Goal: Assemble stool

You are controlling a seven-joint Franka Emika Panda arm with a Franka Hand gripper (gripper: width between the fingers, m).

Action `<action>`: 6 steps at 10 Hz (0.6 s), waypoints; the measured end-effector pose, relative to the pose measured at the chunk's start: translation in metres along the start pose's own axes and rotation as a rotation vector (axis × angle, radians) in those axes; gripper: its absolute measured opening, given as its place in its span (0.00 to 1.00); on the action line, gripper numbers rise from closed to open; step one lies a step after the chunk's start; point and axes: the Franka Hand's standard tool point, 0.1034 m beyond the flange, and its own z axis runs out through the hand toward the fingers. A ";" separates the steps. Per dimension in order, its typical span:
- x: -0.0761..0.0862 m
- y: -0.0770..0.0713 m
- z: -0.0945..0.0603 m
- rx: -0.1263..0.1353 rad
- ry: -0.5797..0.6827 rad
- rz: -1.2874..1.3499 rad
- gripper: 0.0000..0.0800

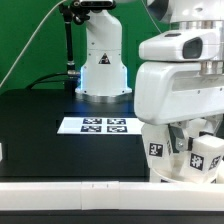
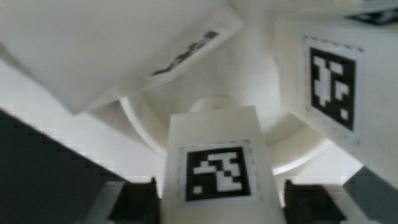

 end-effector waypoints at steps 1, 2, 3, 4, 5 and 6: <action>0.000 0.000 0.000 0.000 0.000 0.087 0.43; 0.000 0.000 0.000 0.000 0.000 0.135 0.43; 0.001 0.000 -0.001 0.000 0.013 0.254 0.43; -0.006 0.001 0.000 -0.002 0.080 0.436 0.43; -0.012 -0.002 0.000 0.000 0.104 0.566 0.43; -0.012 -0.001 0.001 0.000 0.140 0.672 0.43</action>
Offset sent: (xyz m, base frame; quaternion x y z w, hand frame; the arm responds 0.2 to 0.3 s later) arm -0.0348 -0.0181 0.0069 -0.0138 0.1377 0.3961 0.9077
